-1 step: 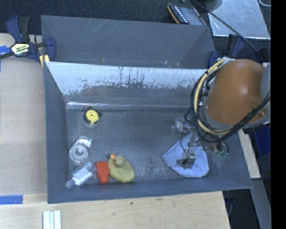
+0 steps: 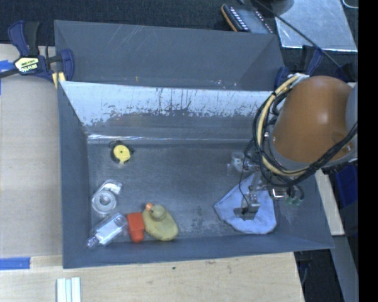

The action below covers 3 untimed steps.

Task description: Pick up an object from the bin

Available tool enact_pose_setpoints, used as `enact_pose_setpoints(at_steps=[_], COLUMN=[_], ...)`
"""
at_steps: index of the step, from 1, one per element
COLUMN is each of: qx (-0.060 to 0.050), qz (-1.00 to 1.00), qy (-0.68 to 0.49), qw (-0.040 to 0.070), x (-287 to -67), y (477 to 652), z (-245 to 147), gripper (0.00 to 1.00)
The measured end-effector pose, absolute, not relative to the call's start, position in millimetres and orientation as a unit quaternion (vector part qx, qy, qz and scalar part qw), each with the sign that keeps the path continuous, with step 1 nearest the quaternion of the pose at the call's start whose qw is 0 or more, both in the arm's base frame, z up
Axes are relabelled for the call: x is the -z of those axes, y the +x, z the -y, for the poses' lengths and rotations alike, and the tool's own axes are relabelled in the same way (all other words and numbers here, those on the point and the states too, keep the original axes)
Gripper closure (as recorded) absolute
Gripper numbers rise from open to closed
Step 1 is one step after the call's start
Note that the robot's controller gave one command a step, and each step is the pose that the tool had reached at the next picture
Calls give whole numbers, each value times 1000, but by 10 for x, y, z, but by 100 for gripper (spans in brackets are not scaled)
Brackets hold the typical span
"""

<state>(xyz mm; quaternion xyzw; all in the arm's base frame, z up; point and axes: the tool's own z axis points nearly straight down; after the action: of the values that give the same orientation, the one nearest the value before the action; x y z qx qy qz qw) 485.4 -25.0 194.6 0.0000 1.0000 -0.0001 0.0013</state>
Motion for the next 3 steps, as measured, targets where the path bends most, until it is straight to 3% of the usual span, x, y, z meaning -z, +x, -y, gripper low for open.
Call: enact_pose_setpoints(at_steps=[1, 2, 3], qx=[1, 0, 1], qz=[-997, -1000, -963], qy=[-75, -22, -268], qw=[2, 3, 3], x=[-841, -712, -706], y=[5650, 5644, 5501], z=[935, 1106, 1005], gripper=[0, 0, 0])
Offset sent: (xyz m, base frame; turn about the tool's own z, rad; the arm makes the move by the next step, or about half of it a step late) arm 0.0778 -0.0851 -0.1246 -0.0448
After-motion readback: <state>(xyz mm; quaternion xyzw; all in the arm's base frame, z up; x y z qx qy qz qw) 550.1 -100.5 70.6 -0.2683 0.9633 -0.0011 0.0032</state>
